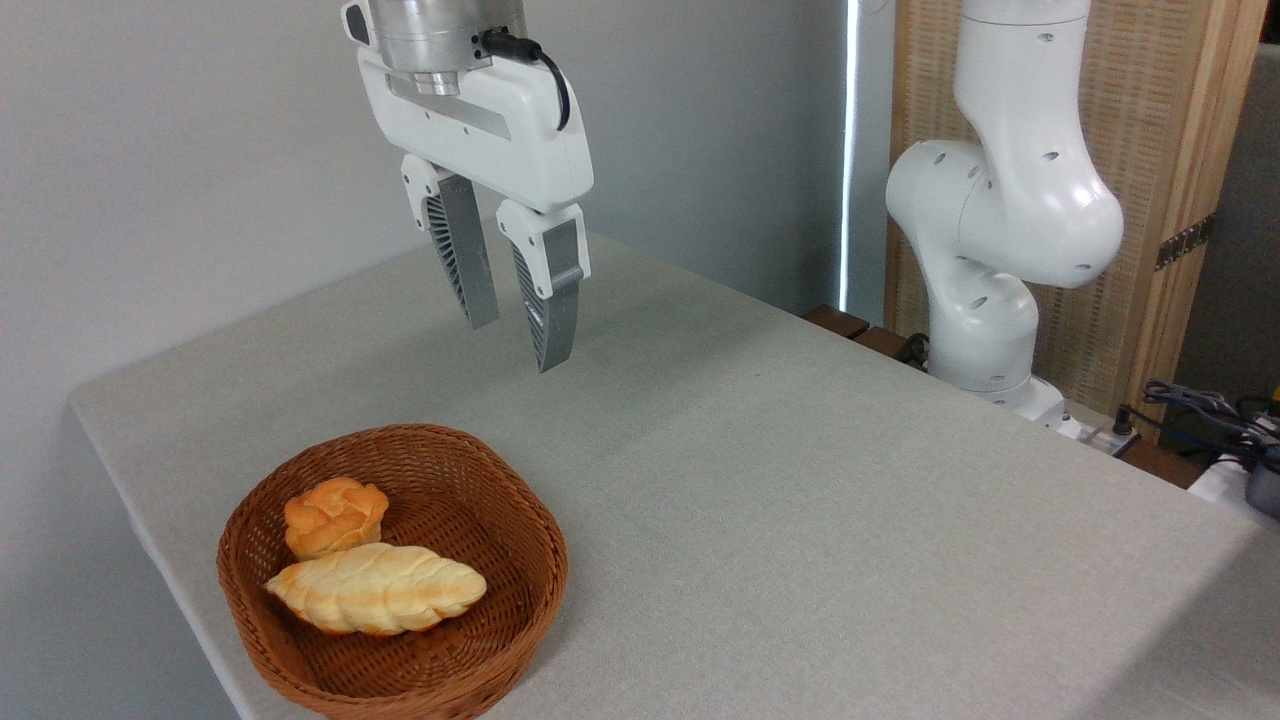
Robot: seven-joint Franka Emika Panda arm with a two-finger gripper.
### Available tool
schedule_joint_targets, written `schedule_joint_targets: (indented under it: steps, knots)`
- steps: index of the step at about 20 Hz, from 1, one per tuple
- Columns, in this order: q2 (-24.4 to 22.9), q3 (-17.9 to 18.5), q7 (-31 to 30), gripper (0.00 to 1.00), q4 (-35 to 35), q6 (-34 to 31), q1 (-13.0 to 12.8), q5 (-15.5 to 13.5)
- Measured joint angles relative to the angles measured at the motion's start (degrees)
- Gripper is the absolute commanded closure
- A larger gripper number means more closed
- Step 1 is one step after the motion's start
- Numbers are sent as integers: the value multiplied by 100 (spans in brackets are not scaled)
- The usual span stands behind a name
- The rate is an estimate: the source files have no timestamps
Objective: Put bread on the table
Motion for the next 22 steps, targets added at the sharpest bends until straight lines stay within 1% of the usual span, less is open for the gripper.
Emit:
schedule_joint_targets:
  steps: [9, 13, 14, 15, 18, 20, 22]
  knots:
    - [1, 0, 0, 0, -1, -3, -2, 0]
    - [2, -7, 0, 0, -25, 58, -40, 0]
    - [2, -8, 0, 0, -51, 194, -52, -12]
    - [0, -10, -1, 0, -94, 406, -61, -82]
    - [-1, -30, -2, 0, -275, 1034, -71, -438]
    - [0, -141, -2, 0, -491, 1541, -75, -592]
    - [2, -328, -2, 0, -759, 2222, -83, -629]
